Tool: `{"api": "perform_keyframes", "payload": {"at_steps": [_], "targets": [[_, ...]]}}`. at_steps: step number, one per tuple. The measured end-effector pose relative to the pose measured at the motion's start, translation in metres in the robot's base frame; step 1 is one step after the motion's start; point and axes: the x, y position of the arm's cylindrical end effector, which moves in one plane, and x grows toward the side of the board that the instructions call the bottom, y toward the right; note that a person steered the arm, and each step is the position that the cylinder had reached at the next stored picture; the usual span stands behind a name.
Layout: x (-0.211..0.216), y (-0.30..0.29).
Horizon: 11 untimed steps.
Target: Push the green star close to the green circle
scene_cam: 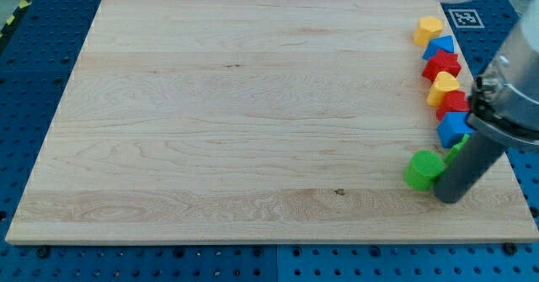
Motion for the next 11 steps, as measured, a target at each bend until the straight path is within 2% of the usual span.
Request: {"api": "perform_keyframes", "payload": {"at_steps": [1,3,6,8,11], "targets": [[-0.001,-0.004],[0.027,0.029],[-0.038,0.117],[-0.046,0.064],[-0.036,0.051]]}}
